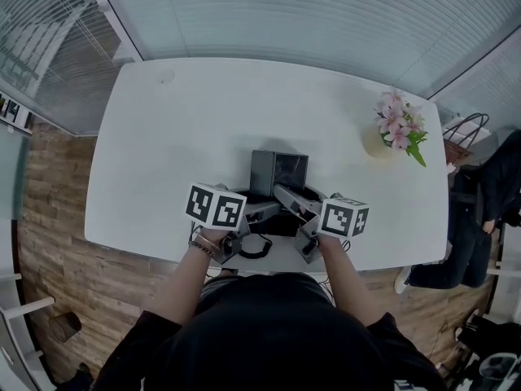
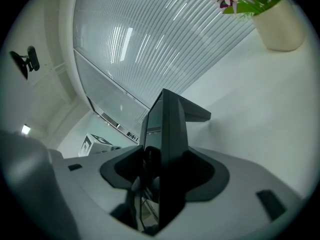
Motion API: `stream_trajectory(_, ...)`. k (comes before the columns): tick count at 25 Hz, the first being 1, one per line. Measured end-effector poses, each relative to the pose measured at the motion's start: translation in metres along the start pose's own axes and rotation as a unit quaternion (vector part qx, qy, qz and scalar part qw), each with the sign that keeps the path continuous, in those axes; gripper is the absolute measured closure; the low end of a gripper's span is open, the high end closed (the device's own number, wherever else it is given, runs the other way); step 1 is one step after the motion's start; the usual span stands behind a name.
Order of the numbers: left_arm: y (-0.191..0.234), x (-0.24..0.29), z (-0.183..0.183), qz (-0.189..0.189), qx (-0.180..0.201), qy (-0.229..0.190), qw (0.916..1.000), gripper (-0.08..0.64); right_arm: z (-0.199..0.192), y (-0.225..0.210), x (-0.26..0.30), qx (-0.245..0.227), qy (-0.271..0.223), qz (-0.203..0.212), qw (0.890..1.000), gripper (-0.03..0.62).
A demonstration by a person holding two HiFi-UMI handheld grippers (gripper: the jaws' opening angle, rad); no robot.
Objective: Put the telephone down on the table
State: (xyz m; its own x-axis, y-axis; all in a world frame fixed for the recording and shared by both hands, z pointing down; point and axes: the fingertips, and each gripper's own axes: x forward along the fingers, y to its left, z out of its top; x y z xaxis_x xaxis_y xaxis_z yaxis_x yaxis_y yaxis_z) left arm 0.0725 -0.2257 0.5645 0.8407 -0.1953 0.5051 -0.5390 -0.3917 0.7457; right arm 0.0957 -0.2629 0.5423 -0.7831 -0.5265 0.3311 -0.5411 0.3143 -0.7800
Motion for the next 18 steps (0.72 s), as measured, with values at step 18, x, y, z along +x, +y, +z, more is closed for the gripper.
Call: stream_trajectory(18,-0.0007,0.0015,0.0016,0.019,0.026,-0.009,0.9994,0.25,-0.0023,-0.0057,-0.0057,-0.006,0.016,-0.017,1.0,0.328)
